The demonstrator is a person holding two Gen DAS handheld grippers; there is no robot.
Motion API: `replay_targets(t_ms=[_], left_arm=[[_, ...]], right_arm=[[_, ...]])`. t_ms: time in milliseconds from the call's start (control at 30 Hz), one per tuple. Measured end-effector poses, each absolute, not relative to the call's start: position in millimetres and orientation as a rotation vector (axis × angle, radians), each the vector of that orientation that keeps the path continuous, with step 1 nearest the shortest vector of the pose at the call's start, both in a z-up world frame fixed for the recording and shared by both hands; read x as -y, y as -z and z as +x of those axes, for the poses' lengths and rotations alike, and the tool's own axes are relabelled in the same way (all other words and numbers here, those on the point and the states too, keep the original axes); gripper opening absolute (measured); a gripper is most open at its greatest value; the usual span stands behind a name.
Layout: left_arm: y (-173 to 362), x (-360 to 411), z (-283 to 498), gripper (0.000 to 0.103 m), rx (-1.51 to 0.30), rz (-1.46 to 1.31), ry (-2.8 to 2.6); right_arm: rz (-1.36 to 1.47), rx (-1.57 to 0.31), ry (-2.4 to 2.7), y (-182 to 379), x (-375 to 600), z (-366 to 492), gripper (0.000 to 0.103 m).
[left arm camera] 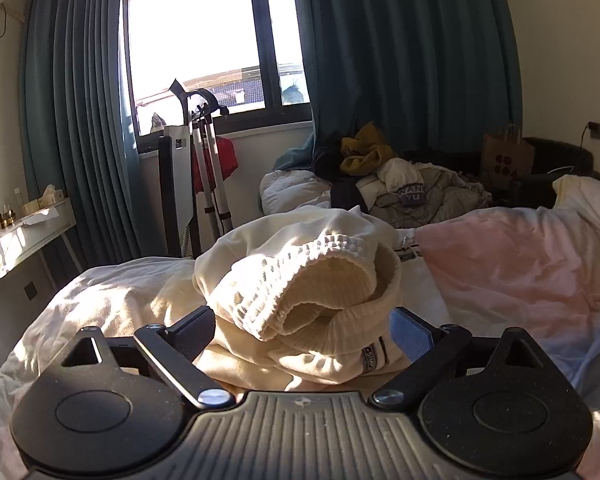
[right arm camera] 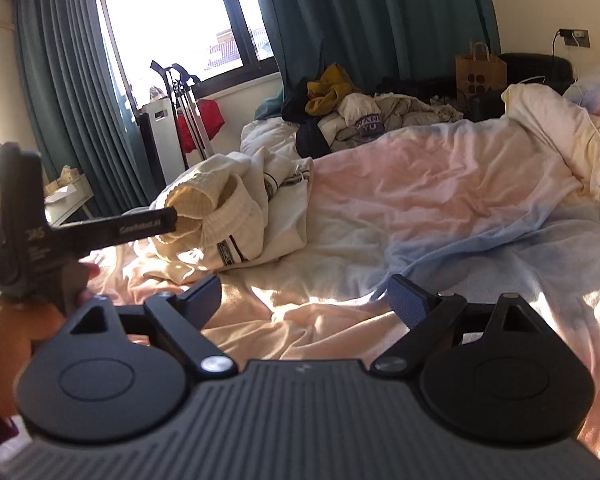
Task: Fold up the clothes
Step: 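Grasp the cream sweatpants waistband with the left gripper and lift it, then lift and pull the sweatpants with the left gripper to unfold them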
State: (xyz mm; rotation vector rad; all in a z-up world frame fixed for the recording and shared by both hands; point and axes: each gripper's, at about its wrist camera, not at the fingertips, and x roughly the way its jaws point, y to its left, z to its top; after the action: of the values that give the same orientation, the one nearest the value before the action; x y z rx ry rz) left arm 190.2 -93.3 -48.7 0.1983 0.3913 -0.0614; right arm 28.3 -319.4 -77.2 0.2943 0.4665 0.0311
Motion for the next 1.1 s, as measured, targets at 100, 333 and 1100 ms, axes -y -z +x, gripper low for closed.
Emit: replay_targets(t_ms=[100, 333, 1100], left_arm=[[59, 91, 225, 0.091, -0.396, 0.234, 0.021], [64, 86, 289, 0.083, -0.403, 0.27, -0.021], [-17, -112, 155, 0.009, -0.402, -0.346, -0.041]], right_arm=[[0.299, -0.49, -0.032, 90, 321, 39, 0.091], [0.317, -0.545, -0.061, 116, 322, 62, 0.091], [0.119, -0.352, -0.224, 104, 265, 46, 0.091]])
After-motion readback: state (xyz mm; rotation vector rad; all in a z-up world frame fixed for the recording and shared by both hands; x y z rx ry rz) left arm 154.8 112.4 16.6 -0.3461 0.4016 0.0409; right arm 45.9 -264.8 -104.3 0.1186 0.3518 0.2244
